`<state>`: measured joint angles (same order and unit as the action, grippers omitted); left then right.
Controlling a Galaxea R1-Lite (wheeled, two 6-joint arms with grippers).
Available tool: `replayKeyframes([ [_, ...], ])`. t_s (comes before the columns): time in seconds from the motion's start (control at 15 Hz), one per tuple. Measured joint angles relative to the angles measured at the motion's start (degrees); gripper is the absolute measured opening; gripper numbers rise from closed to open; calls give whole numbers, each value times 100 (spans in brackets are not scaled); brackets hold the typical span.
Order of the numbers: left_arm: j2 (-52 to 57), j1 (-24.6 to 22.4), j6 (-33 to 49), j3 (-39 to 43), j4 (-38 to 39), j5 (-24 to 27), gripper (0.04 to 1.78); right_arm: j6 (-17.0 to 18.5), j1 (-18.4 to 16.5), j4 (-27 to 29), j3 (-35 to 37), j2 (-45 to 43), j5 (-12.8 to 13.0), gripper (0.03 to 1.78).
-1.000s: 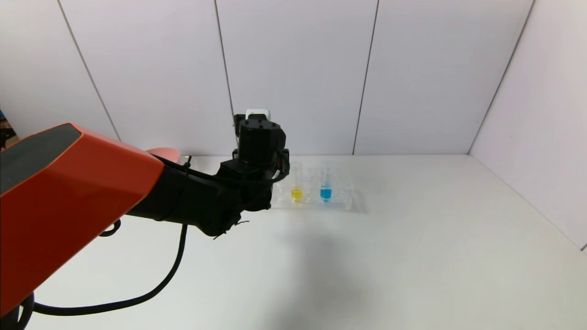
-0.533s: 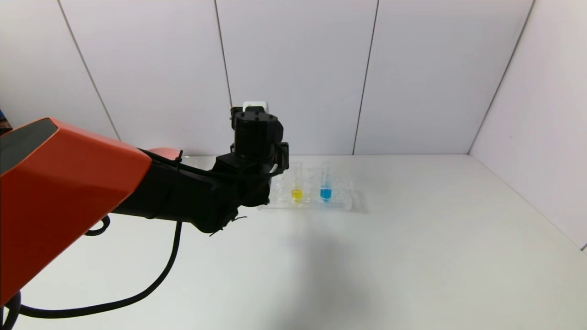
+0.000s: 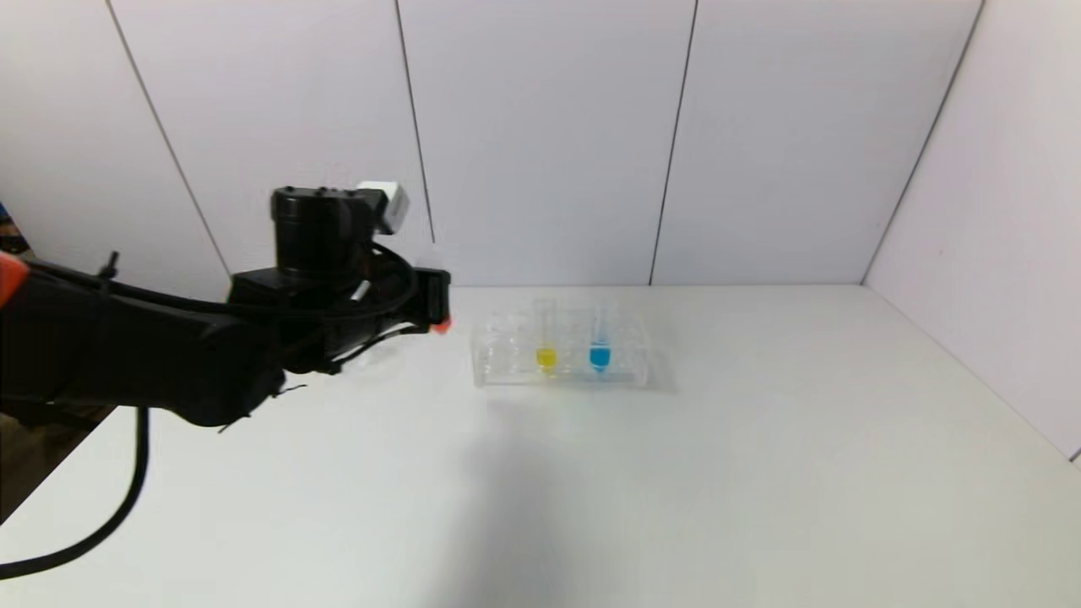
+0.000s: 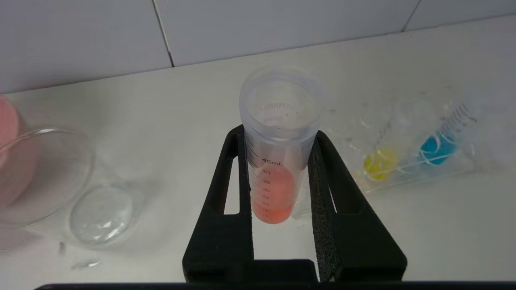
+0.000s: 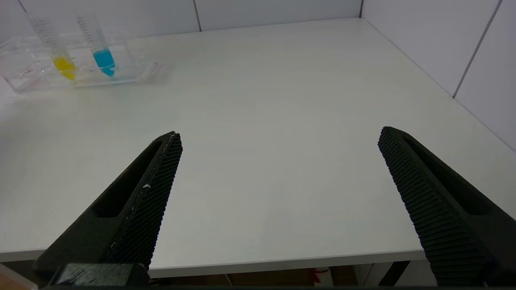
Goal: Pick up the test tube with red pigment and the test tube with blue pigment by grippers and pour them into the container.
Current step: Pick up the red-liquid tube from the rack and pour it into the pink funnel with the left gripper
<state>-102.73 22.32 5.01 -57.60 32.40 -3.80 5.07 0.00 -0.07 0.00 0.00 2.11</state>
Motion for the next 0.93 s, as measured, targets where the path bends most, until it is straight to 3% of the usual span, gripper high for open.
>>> replayKeyframes([
  [0.27, 723, -1642, -378, 636, -40, 2248, 43, 0, 0, 0, 0, 0, 1, 177],
  [0.67, 953, -3894, -1253, 725, -424, 5220, 43, 0, 0, 0, 0, 0, 0, 177],
  [0.8, 775, -4364, -1677, 658, -479, 5932, 43, 0, 0, 0, 0, 0, 0, 177],
  [0.93, 562, -4519, -1820, 503, -492, 6086, 43, 0, 0, 0, 0, 0, 0, 177],
])
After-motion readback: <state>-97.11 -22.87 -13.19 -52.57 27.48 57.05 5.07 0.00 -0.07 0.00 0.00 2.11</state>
